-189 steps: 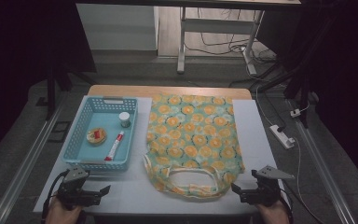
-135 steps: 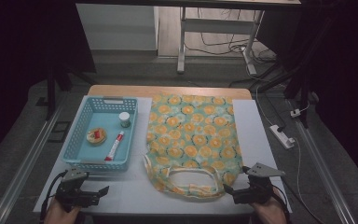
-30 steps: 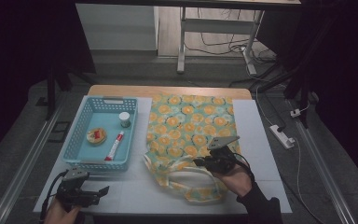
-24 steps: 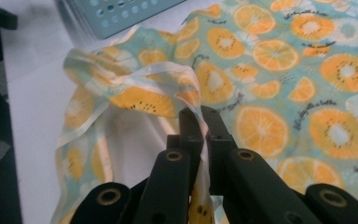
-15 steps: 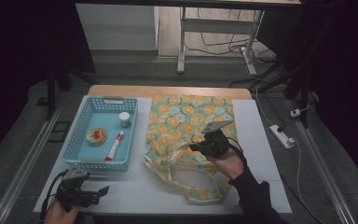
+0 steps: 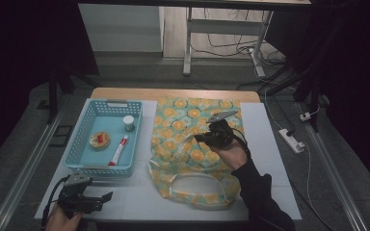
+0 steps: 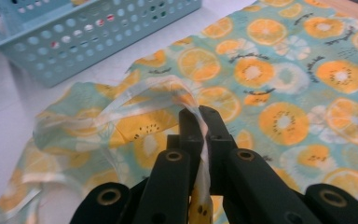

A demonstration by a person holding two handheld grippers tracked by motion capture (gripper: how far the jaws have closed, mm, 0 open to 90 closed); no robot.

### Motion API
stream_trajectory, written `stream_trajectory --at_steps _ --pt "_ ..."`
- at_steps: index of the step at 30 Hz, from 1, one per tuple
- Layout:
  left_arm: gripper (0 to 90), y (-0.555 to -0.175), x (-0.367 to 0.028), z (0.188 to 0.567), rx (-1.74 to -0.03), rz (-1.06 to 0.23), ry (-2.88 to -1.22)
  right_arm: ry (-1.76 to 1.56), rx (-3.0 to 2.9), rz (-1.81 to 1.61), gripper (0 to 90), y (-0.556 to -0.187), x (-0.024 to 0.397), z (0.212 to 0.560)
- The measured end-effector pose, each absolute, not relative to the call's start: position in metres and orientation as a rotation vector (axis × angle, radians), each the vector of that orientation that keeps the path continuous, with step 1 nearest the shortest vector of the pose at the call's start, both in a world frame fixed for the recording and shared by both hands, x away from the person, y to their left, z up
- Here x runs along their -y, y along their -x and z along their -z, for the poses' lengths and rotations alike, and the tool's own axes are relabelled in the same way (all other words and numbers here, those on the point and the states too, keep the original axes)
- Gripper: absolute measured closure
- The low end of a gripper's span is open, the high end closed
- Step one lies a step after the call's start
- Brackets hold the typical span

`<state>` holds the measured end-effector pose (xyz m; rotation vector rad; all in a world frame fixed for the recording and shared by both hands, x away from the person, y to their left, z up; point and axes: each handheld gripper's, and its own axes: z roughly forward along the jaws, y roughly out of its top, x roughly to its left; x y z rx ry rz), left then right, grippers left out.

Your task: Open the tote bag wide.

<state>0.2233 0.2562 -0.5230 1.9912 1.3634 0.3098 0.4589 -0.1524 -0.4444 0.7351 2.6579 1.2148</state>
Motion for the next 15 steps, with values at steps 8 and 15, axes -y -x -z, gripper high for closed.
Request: stream_trajectory --at_steps 8,15 --pt "4.9 -0.223 -0.256 0.523 -1.365 -0.308 -1.992 -0.788 -2.609 -1.176 88.8 -0.483 0.156 0.448" --pt "5.0 -0.224 -0.256 0.523 -1.365 -0.305 -1.993 -0.816 -2.578 -1.137 88.8 -0.502 0.159 0.454"
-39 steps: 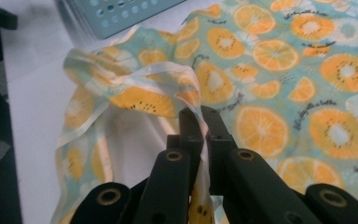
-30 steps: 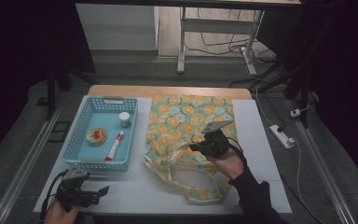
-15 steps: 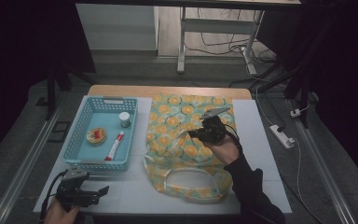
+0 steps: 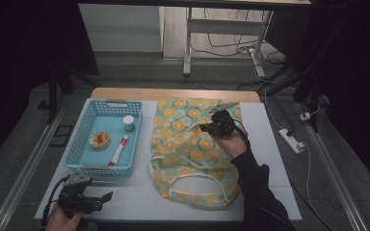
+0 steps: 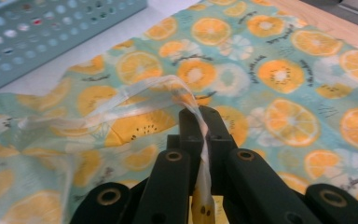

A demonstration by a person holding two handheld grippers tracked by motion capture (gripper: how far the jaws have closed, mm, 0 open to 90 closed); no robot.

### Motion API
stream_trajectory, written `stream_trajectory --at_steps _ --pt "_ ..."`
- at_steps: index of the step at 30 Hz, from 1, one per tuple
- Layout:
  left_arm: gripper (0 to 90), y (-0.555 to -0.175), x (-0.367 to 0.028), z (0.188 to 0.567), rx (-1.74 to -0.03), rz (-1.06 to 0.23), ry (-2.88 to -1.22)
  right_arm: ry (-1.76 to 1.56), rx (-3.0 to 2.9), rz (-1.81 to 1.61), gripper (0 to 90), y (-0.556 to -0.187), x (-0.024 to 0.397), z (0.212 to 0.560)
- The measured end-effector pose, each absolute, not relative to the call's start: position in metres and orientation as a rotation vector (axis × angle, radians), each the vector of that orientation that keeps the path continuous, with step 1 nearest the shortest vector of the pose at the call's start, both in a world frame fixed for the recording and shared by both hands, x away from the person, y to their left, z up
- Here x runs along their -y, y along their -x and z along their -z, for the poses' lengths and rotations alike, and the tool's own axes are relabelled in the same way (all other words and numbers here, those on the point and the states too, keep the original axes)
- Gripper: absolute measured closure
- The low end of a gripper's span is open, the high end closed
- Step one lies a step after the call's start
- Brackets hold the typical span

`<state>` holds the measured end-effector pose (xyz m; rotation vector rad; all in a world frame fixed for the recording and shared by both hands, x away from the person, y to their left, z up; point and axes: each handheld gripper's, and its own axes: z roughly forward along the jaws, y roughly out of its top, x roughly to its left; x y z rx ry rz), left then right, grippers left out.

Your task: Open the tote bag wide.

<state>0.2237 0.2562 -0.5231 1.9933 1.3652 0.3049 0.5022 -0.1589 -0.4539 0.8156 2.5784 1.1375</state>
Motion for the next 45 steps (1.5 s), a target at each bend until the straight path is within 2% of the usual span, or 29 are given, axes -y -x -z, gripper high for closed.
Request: stream_trajectory --at_steps 6,11,25,30,38,39,45 --pt "5.0 -0.224 -0.256 0.523 -1.365 -0.303 -1.993 -0.841 -2.559 -1.122 88.8 -0.52 0.16 0.461" --pt "5.0 -0.224 -0.256 0.523 -1.365 -0.303 -1.993 -0.879 -2.562 -1.075 88.7 -0.536 0.159 0.48" --pt "5.0 -0.223 -0.255 0.523 -1.352 -0.311 -2.0 -0.865 -2.615 -0.977 86.7 -0.543 0.159 0.521" --pt "5.0 -0.223 -0.256 0.523 -1.351 -0.311 -1.999 -0.871 -2.6 -0.972 78.2 -0.542 0.16 0.518" --pt "5.0 -0.223 -0.255 0.523 -1.351 -0.312 -1.999 -0.907 -2.545 -1.057 54.0 -0.538 0.167 0.5" --pt "5.0 -0.223 -0.255 0.523 -1.351 -0.312 -1.999 -0.907 -2.545 -1.057 54.0 -0.538 0.167 0.5" --pt "5.0 -0.223 -0.255 0.523 -1.351 -0.312 -1.999 -0.934 -2.542 -1.102 41.3 -0.533 0.172 0.491"
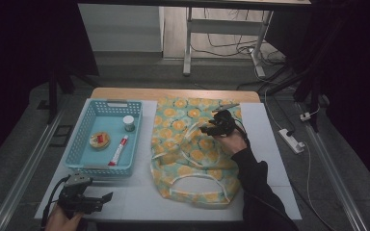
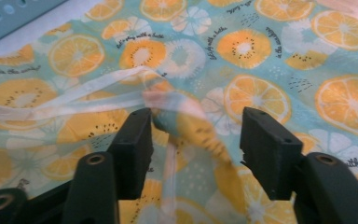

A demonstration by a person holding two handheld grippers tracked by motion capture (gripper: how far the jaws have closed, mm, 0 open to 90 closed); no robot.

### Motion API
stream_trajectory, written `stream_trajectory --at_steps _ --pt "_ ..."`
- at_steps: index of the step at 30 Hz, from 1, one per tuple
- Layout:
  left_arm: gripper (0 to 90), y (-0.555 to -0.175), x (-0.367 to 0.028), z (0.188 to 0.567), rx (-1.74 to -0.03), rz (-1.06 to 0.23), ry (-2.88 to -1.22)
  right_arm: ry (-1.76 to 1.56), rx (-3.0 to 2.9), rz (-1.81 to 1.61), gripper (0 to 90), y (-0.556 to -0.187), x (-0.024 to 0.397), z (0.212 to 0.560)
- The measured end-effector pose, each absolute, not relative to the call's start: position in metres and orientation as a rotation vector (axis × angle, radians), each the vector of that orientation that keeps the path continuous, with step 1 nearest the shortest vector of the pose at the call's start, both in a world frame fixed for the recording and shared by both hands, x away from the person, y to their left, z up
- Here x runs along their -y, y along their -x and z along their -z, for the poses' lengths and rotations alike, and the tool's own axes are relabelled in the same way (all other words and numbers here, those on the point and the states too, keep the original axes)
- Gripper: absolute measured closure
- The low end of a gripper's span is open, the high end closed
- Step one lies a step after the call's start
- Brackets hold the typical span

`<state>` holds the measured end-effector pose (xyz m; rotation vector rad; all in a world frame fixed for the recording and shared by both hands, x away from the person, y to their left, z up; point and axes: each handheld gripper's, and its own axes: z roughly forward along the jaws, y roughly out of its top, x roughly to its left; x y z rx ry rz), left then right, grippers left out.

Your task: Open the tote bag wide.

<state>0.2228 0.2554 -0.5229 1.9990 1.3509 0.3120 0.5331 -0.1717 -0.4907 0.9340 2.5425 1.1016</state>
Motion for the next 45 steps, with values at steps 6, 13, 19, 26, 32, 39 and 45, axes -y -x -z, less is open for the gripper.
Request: stream_trajectory --at_steps 6,13,19,26,32,39,45 --pt "5.0 -0.223 -0.255 0.523 -1.352 -0.312 -2.001 -0.944 -2.558 -1.123 28.1 -0.528 0.177 0.488" --pt "5.0 -0.223 -0.255 0.523 -1.352 -0.312 -1.999 -0.93 -2.543 -1.127 12.5 -0.518 0.175 0.483" --pt "5.0 -0.223 -0.255 0.523 -1.352 -0.312 -1.997 -0.882 -2.587 -1.111 7.6 -0.506 0.173 0.48" --pt "5.0 -0.223 -0.256 0.523 -1.354 -0.31 -1.993 -0.839 -2.594 -1.068 0.0 -0.488 0.171 0.481" --pt "5.0 -0.223 -0.256 0.523 -1.356 -0.309 -1.99 -0.806 -2.619 -1.057 0.0 -0.471 0.169 0.483" --pt "4.8 -0.223 -0.257 0.523 -1.357 -0.306 -1.984 -0.767 -2.683 -1.046 0.0 -0.45 0.163 0.486" --pt "4.6 -0.223 -0.257 0.523 -1.359 -0.306 -1.98 -0.738 -2.718 -1.005 0.0 -0.437 0.158 0.498"
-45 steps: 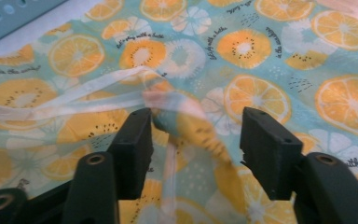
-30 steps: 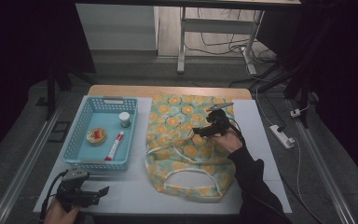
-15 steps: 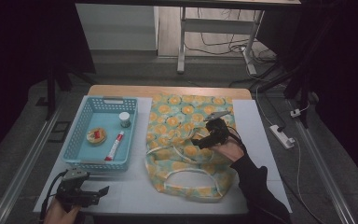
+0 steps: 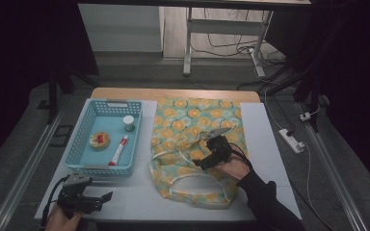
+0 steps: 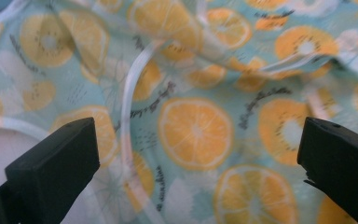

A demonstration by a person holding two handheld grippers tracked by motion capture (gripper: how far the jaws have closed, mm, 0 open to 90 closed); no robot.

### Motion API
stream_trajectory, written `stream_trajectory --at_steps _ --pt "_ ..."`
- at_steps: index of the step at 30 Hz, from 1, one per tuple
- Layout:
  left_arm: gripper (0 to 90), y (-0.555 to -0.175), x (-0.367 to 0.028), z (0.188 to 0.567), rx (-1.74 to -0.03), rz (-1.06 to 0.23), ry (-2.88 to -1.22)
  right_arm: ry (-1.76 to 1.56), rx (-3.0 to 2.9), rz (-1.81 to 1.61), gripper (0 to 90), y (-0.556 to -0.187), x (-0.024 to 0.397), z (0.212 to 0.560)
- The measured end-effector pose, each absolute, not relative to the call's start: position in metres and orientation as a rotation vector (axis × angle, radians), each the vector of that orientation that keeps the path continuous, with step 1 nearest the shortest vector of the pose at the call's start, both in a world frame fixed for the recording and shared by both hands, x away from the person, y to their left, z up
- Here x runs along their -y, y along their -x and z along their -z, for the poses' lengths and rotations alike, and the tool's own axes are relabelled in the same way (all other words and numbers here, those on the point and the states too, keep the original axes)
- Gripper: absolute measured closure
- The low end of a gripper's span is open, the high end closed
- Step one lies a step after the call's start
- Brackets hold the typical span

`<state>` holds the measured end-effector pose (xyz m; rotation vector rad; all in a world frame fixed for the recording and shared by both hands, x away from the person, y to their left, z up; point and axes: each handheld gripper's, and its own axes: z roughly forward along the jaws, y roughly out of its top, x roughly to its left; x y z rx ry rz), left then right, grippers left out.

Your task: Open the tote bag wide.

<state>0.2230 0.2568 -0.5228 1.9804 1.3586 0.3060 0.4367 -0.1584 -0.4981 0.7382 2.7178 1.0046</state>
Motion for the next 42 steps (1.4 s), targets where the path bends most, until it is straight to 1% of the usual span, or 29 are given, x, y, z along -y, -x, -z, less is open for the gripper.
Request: stream_trajectory --at_steps 12,15,17,20,23,25,32,35,37,42 --pt "4.7 -0.223 -0.257 0.523 -1.357 -0.307 -1.982 -0.705 -2.77 -0.893 0.0 -0.425 0.152 0.527" --pt "4.7 -0.223 -0.256 0.523 -1.357 -0.304 -1.986 -0.653 -2.761 -0.871 1.4 -0.421 0.15 0.528" --pt "4.7 -0.223 -0.256 0.523 -1.358 -0.305 -1.988 -0.631 -2.766 -0.882 6.9 -0.42 0.151 0.527" --pt "4.8 -0.223 -0.256 0.523 -1.358 -0.307 -1.99 -0.605 -2.778 -0.883 18.0 -0.418 0.151 0.524" --pt "4.8 -0.223 -0.256 0.523 -1.357 -0.308 -1.991 -0.575 -2.789 -0.885 33.1 -0.415 0.152 0.521" --pt "4.8 -0.223 -0.256 0.523 -1.358 -0.308 -1.99 -0.568 -2.795 -0.884 40.0 -0.414 0.152 0.519" --pt "4.8 -0.223 -0.256 0.523 -1.358 -0.308 -1.994 -0.542 -2.805 -0.877 71.7 -0.41 0.152 0.516" --pt "4.9 -0.223 -0.255 0.523 -1.359 -0.308 -1.994 -0.518 -2.821 -0.88 83.2 -0.41 0.151 0.516" --pt "4.9 -0.224 -0.255 0.523 -1.359 -0.308 -1.994 -0.517 -2.834 -0.892 88.3 -0.411 0.151 0.516" --pt "4.9 -0.224 -0.256 0.523 -1.361 -0.306 -1.992 -0.564 -2.854 -0.914 89.6 -0.416 0.153 0.513"
